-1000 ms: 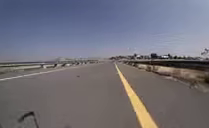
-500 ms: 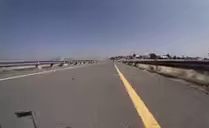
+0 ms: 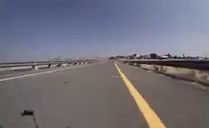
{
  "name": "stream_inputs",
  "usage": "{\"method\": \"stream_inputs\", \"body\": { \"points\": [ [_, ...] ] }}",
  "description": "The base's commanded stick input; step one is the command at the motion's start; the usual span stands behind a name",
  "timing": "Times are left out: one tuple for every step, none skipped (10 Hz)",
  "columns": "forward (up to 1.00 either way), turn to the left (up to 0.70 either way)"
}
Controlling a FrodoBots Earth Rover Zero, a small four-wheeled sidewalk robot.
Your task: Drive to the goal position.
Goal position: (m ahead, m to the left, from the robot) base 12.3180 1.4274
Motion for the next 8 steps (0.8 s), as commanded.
{"method": "stream_inputs", "body": {
  "points": [
    [1.00, 0.00],
    [1.00, 0.00],
    [1.00, 0.00],
    [1.00, 0.00],
    [1.00, 0.00],
    [1.00, 0.00],
    [1.00, 0.00],
    [1.00, 0.00]
  ]
}}
